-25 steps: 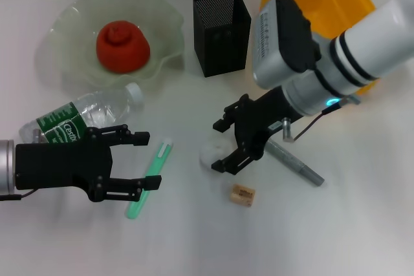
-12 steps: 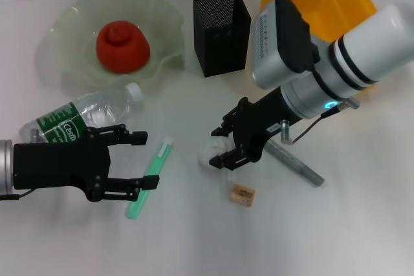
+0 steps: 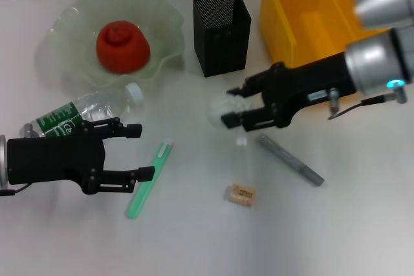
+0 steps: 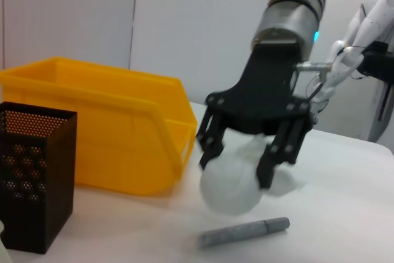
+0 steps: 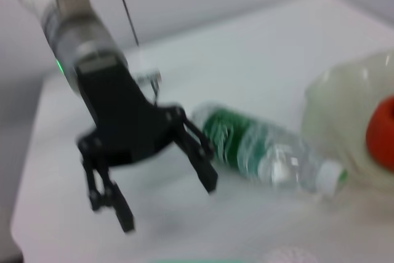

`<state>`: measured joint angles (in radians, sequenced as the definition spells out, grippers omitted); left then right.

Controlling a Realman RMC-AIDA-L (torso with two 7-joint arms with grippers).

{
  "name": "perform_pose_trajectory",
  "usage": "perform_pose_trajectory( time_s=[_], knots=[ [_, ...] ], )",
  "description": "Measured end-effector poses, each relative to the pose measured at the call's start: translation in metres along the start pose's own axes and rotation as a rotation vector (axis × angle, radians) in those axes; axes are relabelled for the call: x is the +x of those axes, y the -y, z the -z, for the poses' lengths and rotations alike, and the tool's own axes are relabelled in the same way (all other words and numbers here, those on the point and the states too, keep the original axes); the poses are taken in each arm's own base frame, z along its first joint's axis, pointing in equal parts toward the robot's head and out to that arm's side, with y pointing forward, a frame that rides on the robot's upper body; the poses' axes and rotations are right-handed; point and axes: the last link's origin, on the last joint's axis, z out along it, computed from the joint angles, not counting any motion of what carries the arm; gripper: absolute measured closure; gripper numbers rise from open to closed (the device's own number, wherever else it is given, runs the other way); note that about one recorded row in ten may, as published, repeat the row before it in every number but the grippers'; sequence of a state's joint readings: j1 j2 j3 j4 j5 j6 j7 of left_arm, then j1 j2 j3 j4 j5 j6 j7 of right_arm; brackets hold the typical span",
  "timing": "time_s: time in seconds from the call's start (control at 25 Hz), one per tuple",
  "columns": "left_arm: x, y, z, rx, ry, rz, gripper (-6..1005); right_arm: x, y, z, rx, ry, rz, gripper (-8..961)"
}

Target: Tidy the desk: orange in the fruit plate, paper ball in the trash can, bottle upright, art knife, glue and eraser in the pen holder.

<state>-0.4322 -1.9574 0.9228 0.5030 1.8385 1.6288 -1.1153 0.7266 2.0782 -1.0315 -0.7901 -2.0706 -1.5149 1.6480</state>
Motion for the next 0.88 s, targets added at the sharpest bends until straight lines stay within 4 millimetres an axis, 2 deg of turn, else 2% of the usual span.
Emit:
perform_pose_trajectory(
  time_s=[0.12,0.16,0.2,0.52,0.64,0.84,0.88],
  knots=[
    [0.001,0.001,0.001,0.004,-0.006,-0.001,146,0.014,-0.006,0.019,0.011,0.142,-0.009,448],
    [0.002,0.001,0.001,0.005,-0.008,-0.001,146,0.024,-0.010,0.029,0.029,0.238,-0.011,448],
    [0.002,0.001,0.001,0.005,-0.010,-0.001,146,0.024,-0.010,0.029,0.029,0.238,-0.011,448],
    [0.004,0.000,-0.004,0.022,-0.051,0.009,146,0.067,-0.022,0.066,0.247,0.598,-0.047,450],
    [0.005,-0.001,-0.007,0.011,-0.056,0.007,147,0.079,-0.020,0.075,0.350,0.659,-0.062,451],
    [0.006,-0.002,-0.008,0.004,-0.060,0.009,147,0.096,-0.003,0.093,0.563,0.718,-0.123,450],
    [0.006,-0.002,-0.008,0.003,-0.061,0.009,147,0.096,-0.003,0.093,0.563,0.718,-0.123,450]
  ],
)
